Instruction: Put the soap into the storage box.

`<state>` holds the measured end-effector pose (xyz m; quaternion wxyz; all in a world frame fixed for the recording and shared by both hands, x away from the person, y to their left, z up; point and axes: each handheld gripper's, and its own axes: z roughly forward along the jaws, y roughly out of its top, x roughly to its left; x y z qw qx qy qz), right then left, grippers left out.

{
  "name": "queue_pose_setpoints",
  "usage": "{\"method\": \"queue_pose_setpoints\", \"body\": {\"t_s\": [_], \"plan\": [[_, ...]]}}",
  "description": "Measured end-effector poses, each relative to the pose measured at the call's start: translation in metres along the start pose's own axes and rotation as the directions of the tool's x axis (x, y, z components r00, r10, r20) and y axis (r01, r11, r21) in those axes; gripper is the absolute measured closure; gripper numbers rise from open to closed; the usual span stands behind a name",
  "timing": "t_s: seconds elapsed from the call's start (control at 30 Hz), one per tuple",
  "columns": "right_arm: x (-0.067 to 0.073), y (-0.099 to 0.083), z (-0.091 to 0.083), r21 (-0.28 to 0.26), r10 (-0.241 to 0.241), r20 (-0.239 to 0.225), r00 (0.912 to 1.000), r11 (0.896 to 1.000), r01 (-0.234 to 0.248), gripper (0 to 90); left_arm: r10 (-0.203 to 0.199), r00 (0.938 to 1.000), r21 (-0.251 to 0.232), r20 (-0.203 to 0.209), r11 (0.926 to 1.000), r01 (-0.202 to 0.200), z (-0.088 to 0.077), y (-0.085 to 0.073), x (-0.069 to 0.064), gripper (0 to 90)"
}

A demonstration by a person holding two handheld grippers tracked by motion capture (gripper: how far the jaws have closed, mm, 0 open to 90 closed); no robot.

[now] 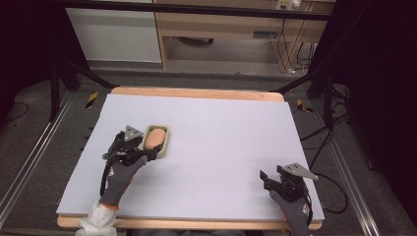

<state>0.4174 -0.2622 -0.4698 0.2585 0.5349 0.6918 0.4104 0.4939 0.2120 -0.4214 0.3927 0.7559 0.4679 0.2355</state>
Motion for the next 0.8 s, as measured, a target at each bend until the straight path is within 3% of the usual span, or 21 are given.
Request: {"method": "queue_pose_setpoints", "body": {"t_s": [0.33, 0.43, 0.8], "plan": [[-0.004, -0.002, -0.001, 0.011, 0.018, 0.027, 0.9995, 1.0, -0.019, 29.0, 0.013, 0.9997, 0.009, -0.018, 0.9999, -0.013, -0.015, -0.027, 0.004, 18.9], [-0.006, -0.002, -0.001, 0.01, 0.009, 0.033, 0.9994, 1.0, -0.01, 28.9, -0.006, 0.9999, 0.001, -0.012, 1.0, 0.006, -0.02, -0.037, 0.007, 18.7], [-0.007, -0.004, 0.0, 0.034, 0.014, 0.053, 0.9985, 0.999, -0.016, 28.7, -0.02, 0.9992, 0.025, -0.034, 0.9995, 0.021, -0.03, -0.066, 0.017, 17.8]]}}
